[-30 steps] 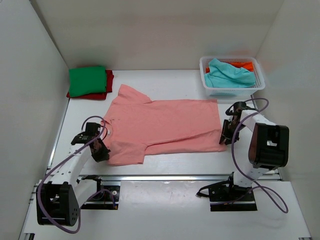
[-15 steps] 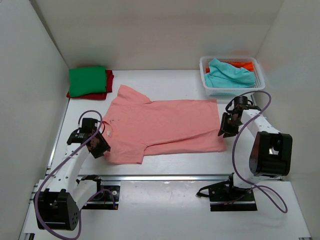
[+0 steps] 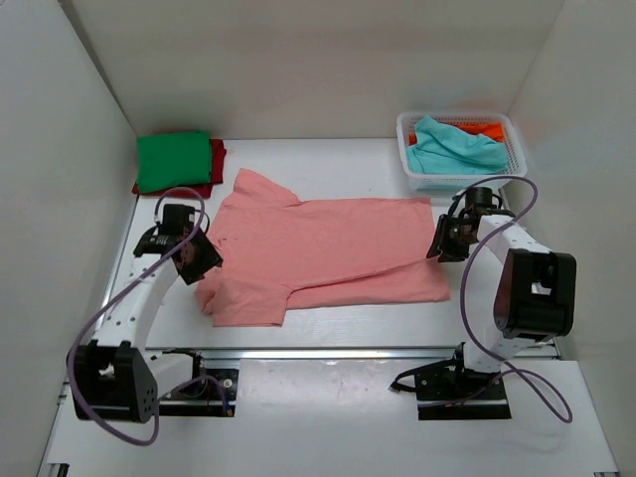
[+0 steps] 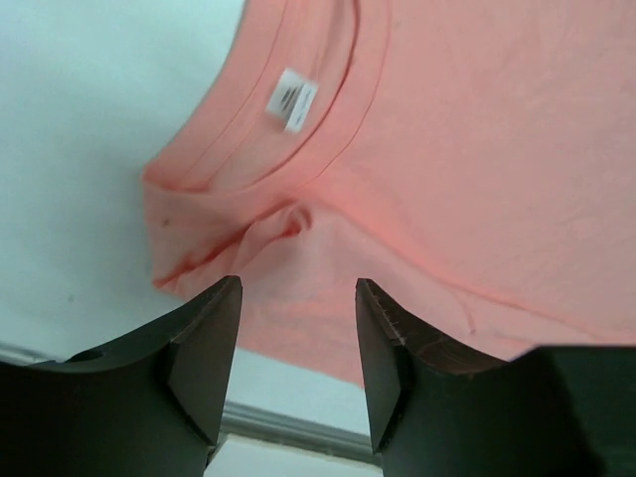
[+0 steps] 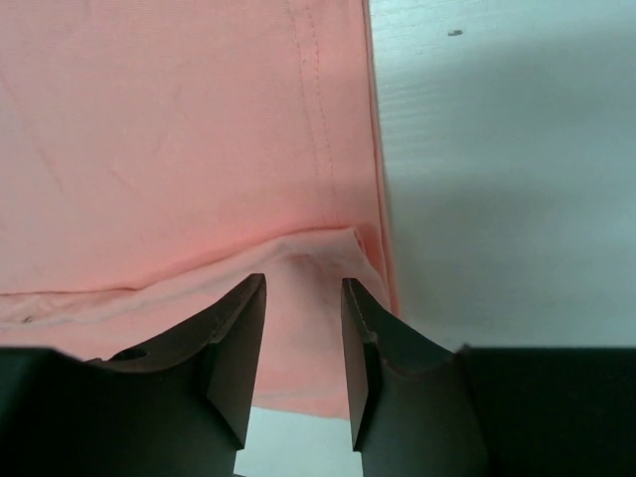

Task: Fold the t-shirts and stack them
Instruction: Fold the flattened tshirt in 1/3 of the way

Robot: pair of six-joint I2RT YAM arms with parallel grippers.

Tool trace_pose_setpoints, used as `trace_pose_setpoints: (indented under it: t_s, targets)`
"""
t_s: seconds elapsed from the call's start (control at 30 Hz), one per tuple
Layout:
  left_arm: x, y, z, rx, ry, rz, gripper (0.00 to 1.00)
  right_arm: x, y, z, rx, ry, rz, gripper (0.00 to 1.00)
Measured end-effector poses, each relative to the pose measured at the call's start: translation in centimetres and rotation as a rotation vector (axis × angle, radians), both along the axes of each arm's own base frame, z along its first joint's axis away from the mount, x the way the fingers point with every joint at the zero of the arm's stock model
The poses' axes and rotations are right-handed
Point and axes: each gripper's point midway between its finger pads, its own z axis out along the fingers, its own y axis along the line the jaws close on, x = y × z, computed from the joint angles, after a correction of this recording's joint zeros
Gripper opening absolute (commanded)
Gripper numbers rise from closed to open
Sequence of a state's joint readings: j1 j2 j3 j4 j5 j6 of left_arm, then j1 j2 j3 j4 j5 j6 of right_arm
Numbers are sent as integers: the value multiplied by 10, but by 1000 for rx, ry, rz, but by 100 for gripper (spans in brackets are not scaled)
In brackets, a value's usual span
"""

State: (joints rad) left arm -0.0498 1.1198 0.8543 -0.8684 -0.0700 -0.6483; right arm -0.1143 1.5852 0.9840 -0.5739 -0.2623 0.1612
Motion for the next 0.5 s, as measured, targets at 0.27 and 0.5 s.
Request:
trace_pose_setpoints:
  t_s: [0.27,0.5]
  targets:
    - [52,-4,-26,-18,22,4,61,3,5,-16,4,33,5,6]
    - [58,3,-74,-9,145,17,56,-13,2,-28,-24,140,-18,8]
